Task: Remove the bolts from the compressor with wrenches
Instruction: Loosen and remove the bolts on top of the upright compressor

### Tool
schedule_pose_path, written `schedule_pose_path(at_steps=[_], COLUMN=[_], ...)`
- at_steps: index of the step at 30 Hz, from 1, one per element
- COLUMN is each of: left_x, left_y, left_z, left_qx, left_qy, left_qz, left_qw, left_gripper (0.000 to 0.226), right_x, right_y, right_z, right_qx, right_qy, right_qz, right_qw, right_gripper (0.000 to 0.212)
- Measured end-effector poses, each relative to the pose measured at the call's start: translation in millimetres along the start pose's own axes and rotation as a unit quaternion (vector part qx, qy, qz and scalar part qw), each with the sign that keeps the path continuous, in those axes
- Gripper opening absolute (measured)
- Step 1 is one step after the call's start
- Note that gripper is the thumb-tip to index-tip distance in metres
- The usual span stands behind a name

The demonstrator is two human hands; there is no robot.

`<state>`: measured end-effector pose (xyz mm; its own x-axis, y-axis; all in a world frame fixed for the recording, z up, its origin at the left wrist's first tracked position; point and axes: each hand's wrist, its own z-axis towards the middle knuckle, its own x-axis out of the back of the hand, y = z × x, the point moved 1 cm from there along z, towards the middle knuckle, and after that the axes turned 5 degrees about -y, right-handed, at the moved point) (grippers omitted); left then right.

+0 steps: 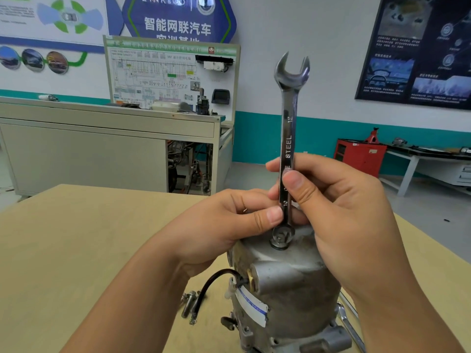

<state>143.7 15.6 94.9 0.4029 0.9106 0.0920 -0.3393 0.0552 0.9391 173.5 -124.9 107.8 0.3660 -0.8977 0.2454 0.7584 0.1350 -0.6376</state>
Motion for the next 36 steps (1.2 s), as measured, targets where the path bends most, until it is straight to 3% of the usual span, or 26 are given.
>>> schedule_pose_path(at_steps=[11, 23, 36], left_x=[7.7, 7.3, 5.1], left_y=[-2.9, -4.3, -3.3], left_z=[-1.8, 1.6, 1.2], left_qx=[-0.018, -0.033, -0.034], left_qy=[-0.015, 0.038, 0.020], left_qz=[0.010, 0.067, 0.079], left_qw=[1.000, 0.996, 0.996], left_gripper=[0.018, 0.020, 0.025], right_x=[-5.1, 2.0, 1.3], right_y=[-3.3, -1.1, -1.2], right_z=[-0.4, 1.8, 2.0], right_qx=[0.039, 0.023, 0.017], right_qy=[-0.042, -0.098, -0.096], right_qz=[-0.074, 0.077, 0.069], right_qw=[0.996, 0.992, 0.993], right_gripper=[0.017, 0.021, 0.016])
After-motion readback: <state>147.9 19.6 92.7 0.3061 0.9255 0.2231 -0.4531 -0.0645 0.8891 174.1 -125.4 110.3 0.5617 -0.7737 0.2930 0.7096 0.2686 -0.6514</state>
